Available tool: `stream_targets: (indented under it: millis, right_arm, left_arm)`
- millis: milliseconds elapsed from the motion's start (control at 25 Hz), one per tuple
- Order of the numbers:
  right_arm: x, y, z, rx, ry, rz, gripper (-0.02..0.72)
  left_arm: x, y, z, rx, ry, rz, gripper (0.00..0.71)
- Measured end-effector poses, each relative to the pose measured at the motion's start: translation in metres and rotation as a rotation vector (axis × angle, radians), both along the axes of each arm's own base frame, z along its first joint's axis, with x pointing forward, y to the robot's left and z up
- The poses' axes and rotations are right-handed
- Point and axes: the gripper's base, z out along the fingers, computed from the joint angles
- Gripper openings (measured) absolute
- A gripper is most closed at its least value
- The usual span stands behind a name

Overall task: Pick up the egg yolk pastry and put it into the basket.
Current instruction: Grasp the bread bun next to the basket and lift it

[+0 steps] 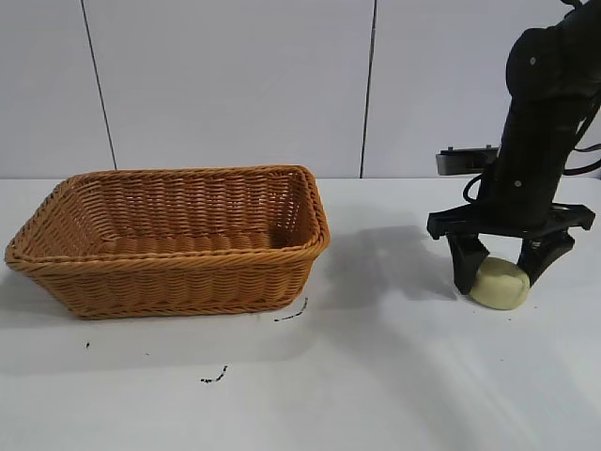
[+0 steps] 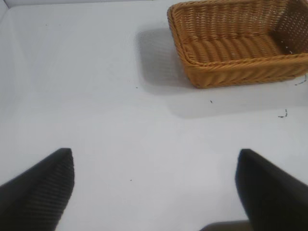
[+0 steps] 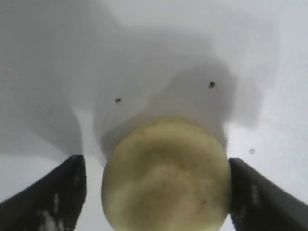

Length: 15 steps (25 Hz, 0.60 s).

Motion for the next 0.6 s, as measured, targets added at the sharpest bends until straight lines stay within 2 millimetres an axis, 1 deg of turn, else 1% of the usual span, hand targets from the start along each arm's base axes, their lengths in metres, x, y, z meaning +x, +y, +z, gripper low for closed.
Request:
stream_targets:
  millis: [80, 120, 200, 320, 400, 480, 600]
  right_arm:
    - [0.0, 0.0, 0.0, 0.0, 0.0, 0.0, 0.252]
    - [0.0, 0.0, 0.0, 0.0, 0.0, 0.0, 0.202]
    - [0.0, 0.0, 0.001, 0.0, 0.001, 0.0, 0.159]
    - [-0.002, 0.0, 0.004, -0.004, 0.009, 0.002, 0.139]
    - [-0.003, -0.002, 0.014, -0.014, 0.005, 0.009, 0.137]
    - [-0.006, -0.003, 0.03, -0.019, -0.01, 0.013, 0.133]
    - [-0.012, -0.004, 0.065, -0.019, -0.062, 0.014, 0.13]
  left_arm:
    - [0.0, 0.0, 0.0, 0.0, 0.0, 0.0, 0.693]
    - [0.0, 0.0, 0.0, 0.0, 0.0, 0.0, 0.693]
    - [0.0, 0.0, 0.0, 0.0, 0.0, 0.0, 0.693]
    - [0.0, 0.0, 0.0, 0.0, 0.0, 0.0, 0.693]
    - [0.0, 0.0, 0.0, 0.0, 0.0, 0.0, 0.693]
    - [0.0, 0.0, 0.0, 0.0, 0.0, 0.0, 0.693]
    - [0.0, 0.0, 0.0, 0.0, 0.0, 0.0, 0.693]
